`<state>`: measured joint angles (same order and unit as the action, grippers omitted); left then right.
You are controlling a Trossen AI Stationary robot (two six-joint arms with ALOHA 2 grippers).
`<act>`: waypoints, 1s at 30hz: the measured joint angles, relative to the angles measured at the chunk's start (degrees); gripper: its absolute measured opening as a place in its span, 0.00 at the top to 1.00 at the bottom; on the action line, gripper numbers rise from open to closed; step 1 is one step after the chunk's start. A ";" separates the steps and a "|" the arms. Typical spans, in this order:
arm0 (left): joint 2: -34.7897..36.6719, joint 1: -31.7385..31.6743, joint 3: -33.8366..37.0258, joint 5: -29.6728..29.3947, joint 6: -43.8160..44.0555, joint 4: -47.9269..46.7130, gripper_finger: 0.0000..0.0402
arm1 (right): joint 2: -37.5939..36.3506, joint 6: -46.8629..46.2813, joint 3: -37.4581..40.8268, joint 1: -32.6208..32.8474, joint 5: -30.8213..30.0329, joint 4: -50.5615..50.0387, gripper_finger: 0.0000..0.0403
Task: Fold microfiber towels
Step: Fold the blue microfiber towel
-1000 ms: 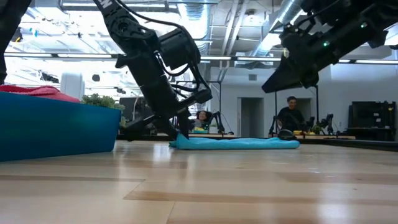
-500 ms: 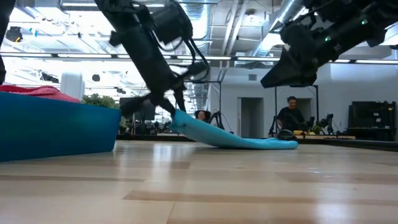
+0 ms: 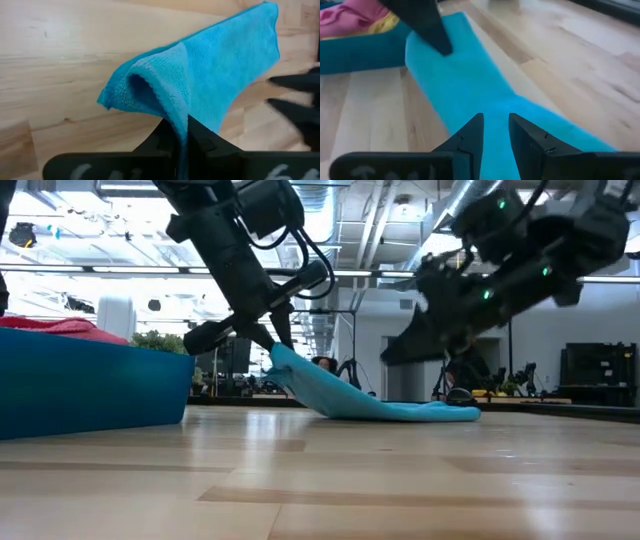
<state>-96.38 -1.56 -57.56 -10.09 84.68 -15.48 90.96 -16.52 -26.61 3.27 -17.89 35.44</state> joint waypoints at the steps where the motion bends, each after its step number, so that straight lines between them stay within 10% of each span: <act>1: 0.00 -0.05 -0.02 0.06 -0.01 -0.07 1.00 | 2.16 0.04 0.00 0.10 -0.04 2.55 0.71; 14: 0.05 0.19 -0.07 0.42 0.53 2.27 1.00 | 23.99 0.24 -7.33 -0.19 -2.50 13.69 0.71; 30: 0.11 0.19 -0.11 -1.97 0.20 9.30 1.00 | 16.20 2.89 -10.40 0.46 -1.62 3.40 0.71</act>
<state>-96.27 -1.37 -57.67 -12.06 84.88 -6.17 107.16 -13.63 -37.01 3.73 -19.51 38.84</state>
